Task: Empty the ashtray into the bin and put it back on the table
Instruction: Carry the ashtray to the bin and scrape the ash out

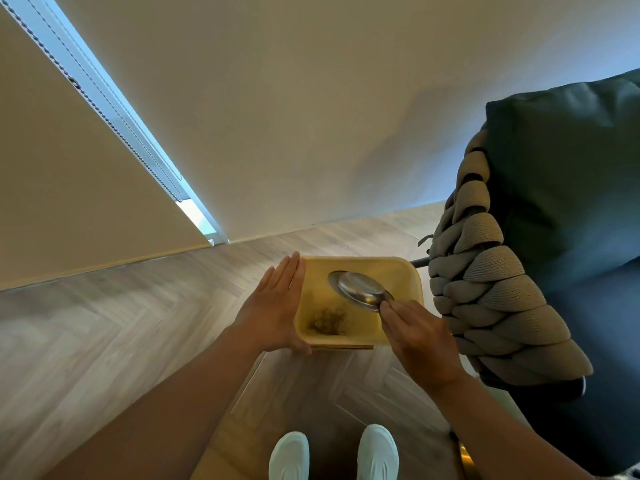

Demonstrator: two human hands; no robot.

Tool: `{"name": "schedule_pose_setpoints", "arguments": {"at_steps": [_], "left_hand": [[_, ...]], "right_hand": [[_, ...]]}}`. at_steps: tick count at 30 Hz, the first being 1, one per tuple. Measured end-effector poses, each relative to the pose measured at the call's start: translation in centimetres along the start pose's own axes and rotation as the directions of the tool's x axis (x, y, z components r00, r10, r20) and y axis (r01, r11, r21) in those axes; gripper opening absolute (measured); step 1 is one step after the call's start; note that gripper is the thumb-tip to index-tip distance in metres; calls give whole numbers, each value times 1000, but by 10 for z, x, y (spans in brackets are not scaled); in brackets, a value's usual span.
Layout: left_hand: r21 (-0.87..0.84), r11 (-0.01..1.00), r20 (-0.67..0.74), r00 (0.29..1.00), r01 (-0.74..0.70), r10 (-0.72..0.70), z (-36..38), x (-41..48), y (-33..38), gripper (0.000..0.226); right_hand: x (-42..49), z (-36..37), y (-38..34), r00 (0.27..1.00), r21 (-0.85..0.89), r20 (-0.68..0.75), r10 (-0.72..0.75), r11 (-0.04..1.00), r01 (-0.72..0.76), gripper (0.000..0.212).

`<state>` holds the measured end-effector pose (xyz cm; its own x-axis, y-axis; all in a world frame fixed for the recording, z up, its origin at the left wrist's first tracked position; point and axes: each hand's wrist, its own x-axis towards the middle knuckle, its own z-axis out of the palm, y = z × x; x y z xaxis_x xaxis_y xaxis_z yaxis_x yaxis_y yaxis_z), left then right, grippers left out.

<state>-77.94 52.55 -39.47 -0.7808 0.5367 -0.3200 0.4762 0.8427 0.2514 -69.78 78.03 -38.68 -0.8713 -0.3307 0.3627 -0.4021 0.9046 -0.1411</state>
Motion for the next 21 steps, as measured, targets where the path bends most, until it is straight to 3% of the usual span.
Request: {"name": "schedule_pose_setpoints", "arguments": {"at_steps": [13,17,21], "left_hand": [[-16,1000,-4,1000,19,-19,-1,-3,3,153],[-46,998,-1,999,32,-33,-1,-4,4,151],[-95,995,-19,999,35,-37,-2,-3,4,146]], "right_hand": [[0,-6,-9,995,78,4,98,992,-98,23],[4,-11,-12,963,229,28,268,936,-267,10],[10,-14,-11,844,377,102,527,764,-523,5]]}}
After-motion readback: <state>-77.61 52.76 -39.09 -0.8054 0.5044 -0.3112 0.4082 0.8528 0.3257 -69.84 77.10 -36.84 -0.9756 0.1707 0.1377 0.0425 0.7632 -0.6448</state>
